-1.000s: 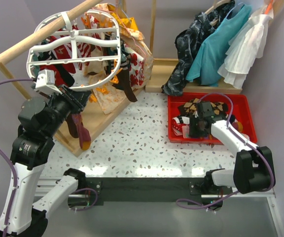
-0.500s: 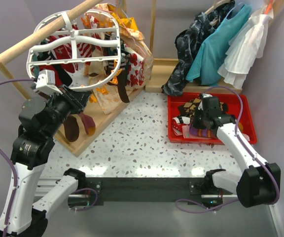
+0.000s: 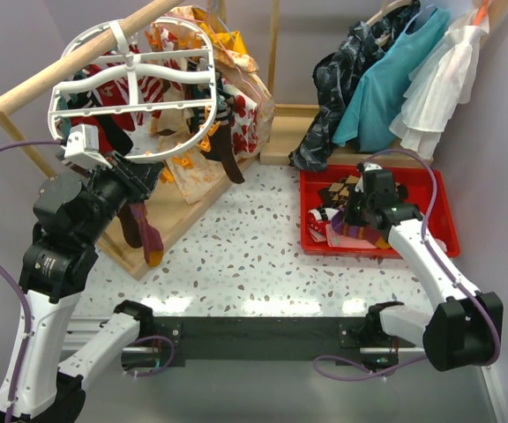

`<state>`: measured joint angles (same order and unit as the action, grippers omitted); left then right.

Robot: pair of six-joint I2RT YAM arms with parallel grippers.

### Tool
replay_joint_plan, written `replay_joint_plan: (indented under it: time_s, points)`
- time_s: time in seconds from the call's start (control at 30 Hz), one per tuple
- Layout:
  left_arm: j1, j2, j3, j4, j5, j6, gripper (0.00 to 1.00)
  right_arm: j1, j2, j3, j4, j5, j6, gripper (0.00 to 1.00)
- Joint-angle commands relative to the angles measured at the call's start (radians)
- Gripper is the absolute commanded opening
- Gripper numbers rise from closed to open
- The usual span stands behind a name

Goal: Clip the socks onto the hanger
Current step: Pick up the sock from the bin.

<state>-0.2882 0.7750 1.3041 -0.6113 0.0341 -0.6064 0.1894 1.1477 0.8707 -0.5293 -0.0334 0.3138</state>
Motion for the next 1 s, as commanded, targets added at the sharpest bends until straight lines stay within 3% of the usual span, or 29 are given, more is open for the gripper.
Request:
replay_joint_plan:
  time_s: [0.0, 0.17, 0.4, 0.97]
  points:
    - [0.003, 0.0, -0.002, 0.036, 0.012, 0.007, 0.07, -0.002, 0.041, -0.048, 0.02, 0.141, -0.007, 0.0]
    - [0.003, 0.006, -0.003, 0.044, 0.023, 0.004, 0.07, -0.004, 0.073, -0.067, 0.043, 0.164, -0.013, 0.06]
    - [0.003, 0.003, -0.006, 0.044, 0.021, 0.004, 0.07, -0.002, 0.089, -0.085, 0.113, 0.099, 0.025, 0.31]
    - [0.003, 0.007, -0.02, 0.05, 0.026, 0.002, 0.07, -0.002, 0.185, -0.108, 0.272, 0.047, 0.087, 0.32]
